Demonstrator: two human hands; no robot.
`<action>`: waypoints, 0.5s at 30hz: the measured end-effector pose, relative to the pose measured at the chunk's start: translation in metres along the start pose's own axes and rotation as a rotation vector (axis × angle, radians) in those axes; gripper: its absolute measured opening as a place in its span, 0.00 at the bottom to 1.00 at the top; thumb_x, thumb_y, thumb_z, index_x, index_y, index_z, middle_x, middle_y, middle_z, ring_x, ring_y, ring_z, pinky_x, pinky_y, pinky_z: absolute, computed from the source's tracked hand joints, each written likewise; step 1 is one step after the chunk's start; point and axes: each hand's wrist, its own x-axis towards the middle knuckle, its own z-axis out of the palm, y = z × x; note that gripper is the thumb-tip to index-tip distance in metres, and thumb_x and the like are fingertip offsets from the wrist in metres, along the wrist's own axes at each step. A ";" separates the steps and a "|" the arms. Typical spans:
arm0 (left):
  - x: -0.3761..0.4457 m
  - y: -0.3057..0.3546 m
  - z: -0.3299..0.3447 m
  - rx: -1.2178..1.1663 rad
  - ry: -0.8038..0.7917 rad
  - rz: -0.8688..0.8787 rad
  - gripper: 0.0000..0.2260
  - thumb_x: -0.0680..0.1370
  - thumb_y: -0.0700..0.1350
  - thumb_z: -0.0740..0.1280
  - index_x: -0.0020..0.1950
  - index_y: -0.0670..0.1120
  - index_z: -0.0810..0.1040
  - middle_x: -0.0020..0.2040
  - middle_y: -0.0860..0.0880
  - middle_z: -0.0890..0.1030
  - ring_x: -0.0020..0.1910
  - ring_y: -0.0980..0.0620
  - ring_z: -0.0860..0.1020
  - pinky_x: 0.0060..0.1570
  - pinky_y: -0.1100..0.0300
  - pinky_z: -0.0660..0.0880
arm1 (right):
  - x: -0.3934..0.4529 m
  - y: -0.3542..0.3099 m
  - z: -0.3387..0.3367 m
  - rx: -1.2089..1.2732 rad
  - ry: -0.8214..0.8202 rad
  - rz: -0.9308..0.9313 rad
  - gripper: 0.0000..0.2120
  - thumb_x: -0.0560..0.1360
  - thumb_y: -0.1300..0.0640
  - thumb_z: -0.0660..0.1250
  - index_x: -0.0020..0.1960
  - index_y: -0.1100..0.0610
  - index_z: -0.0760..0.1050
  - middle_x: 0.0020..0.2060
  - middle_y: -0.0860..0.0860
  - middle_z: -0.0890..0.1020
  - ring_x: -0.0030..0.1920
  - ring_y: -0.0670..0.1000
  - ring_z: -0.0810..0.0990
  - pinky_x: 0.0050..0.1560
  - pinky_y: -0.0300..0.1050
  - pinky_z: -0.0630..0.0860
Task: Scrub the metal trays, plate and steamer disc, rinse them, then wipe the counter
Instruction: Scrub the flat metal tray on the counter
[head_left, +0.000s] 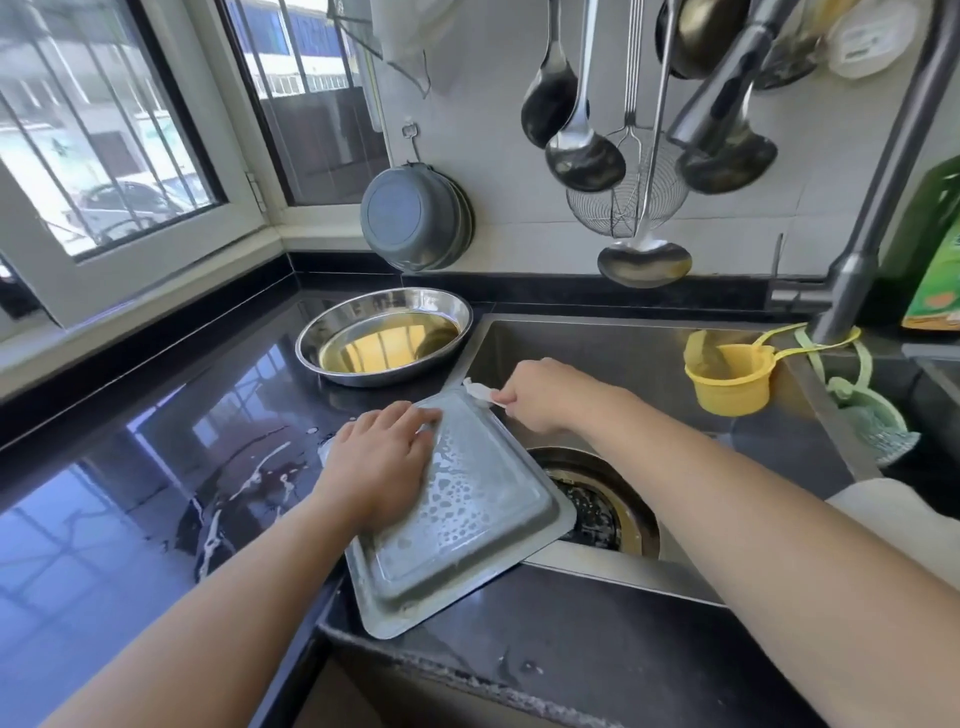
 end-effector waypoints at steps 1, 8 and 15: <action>0.000 0.000 0.001 0.000 0.002 -0.003 0.20 0.87 0.55 0.48 0.78 0.63 0.65 0.76 0.60 0.67 0.76 0.50 0.64 0.73 0.51 0.59 | -0.003 0.001 0.000 0.004 -0.008 -0.007 0.18 0.85 0.55 0.57 0.71 0.45 0.75 0.58 0.53 0.80 0.52 0.55 0.78 0.57 0.53 0.78; 0.000 -0.002 0.002 -0.021 0.010 -0.033 0.20 0.86 0.56 0.48 0.77 0.63 0.65 0.77 0.58 0.68 0.75 0.49 0.65 0.73 0.48 0.60 | -0.093 0.024 0.004 -0.010 -0.082 -0.010 0.17 0.85 0.52 0.58 0.70 0.38 0.74 0.49 0.43 0.83 0.51 0.52 0.75 0.55 0.49 0.75; -0.003 -0.002 0.002 -0.034 0.017 -0.097 0.21 0.85 0.57 0.49 0.77 0.63 0.66 0.75 0.52 0.70 0.74 0.45 0.65 0.71 0.46 0.60 | -0.159 0.034 0.005 0.010 -0.120 0.064 0.17 0.85 0.50 0.59 0.69 0.34 0.75 0.22 0.35 0.72 0.29 0.45 0.67 0.31 0.38 0.65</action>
